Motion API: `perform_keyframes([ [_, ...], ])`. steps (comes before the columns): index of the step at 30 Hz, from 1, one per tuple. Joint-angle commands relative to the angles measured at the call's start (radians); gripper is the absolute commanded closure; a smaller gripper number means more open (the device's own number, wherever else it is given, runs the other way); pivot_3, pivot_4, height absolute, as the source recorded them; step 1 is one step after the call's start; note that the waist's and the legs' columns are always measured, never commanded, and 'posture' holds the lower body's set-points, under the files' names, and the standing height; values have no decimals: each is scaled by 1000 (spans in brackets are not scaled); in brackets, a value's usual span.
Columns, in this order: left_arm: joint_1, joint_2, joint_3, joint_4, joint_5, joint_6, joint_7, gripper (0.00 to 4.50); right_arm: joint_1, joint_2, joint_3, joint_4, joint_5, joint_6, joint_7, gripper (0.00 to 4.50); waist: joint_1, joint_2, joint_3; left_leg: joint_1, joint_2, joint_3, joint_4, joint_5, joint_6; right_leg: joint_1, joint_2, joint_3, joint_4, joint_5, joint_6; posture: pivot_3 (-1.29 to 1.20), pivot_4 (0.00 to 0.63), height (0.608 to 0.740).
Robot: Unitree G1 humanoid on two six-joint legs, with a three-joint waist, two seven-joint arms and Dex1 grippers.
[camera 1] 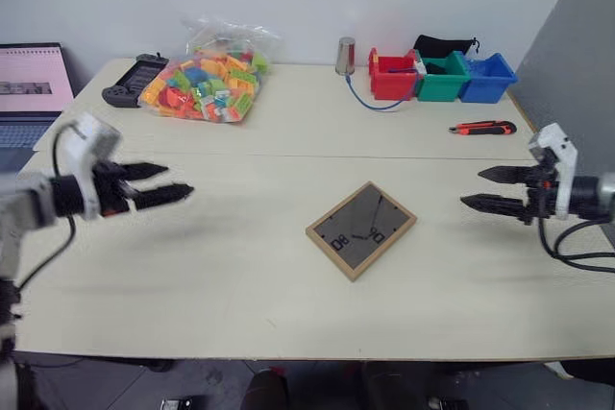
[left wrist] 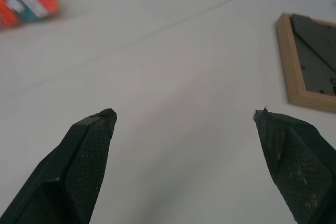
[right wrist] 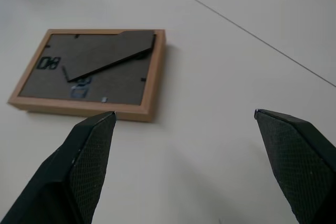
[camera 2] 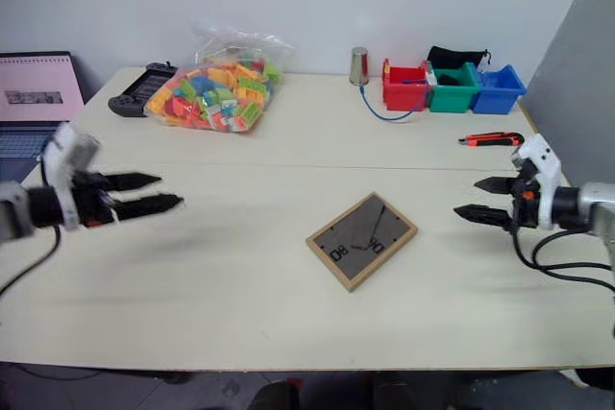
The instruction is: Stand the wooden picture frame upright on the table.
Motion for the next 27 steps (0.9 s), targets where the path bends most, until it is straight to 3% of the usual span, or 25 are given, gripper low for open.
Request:
perform_keyframes([
  [1,-37,-23,-21,48,30,-54,3,0,-26,11,7,-9,-2,-9,-3,40,-2,0,0,0,0,0,0,0,0,0,0,0,0,0,0,0,150,740],
  [19,-9,-81,-57,-6,57,-40,32,0,91,52,2,-151,22,36,-81,40,9,0,0,-5,1,-1,2,0,0,-3,0,-1,1,1,-2,0,150,740],
  [27,-61,-207,-134,-15,82,-77,60,1549,205,106,-53,-322,61,117,-215,1648,23,0,0,-5,1,-2,2,0,0,-2,0,-2,1,1,-2,0,150,740],
])
